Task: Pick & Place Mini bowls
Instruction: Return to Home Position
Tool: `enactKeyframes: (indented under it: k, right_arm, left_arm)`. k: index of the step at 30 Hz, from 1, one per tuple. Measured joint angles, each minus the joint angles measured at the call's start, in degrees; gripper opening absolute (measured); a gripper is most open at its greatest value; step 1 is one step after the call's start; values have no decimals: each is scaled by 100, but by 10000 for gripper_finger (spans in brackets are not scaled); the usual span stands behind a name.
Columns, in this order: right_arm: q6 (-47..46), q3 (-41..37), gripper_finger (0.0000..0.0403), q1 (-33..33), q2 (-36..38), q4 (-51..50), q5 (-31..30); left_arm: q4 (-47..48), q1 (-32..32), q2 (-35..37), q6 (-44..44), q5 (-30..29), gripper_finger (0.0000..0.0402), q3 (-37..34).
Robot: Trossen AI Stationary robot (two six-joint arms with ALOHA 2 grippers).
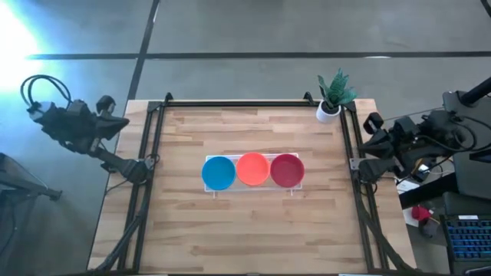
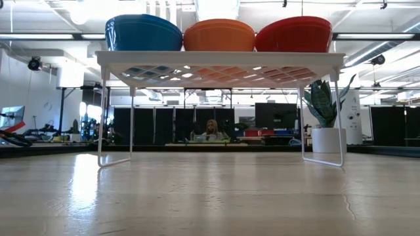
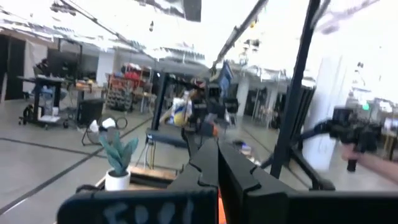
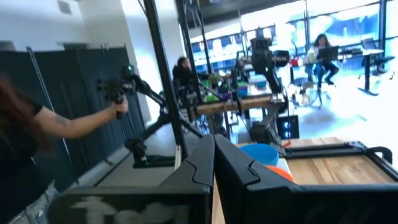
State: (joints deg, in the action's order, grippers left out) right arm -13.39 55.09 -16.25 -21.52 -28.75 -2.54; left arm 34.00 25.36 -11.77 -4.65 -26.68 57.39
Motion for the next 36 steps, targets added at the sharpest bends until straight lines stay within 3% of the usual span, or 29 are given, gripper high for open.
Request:
enactKeyframes:
  k: [24, 36]
  right_arm:
    - [-230, -972, 8, 2, 2116, 116, -514]
    - [-51, -1119, 8, 2, 2140, 109, -646]
  left_arm:
    - [92, 4, 1135, 526, -32, 0, -64]
    - [-35, 4, 1148, 659, 23, 0, -371]
